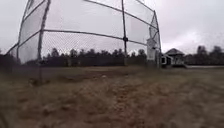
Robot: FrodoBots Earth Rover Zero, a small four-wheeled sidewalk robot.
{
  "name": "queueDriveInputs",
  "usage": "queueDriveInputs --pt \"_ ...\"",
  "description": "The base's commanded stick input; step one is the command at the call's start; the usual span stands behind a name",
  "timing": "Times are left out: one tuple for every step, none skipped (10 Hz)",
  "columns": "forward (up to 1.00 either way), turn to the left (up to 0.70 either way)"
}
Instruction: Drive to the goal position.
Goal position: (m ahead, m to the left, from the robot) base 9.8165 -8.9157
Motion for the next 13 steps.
queueDriveInputs --pt "0.00 -0.70" --pt "0.00 -0.70" --pt "0.00 -0.70" --pt "0.00 -0.70" --pt "0.00 -0.70" --pt "0.00 -0.70" --pt "0.00 -0.70" --pt "0.00 -0.70" --pt "0.00 -0.70" --pt "0.00 -0.70" --pt "0.00 -0.70" --pt "0.00 -0.70" --pt "0.00 -0.70"
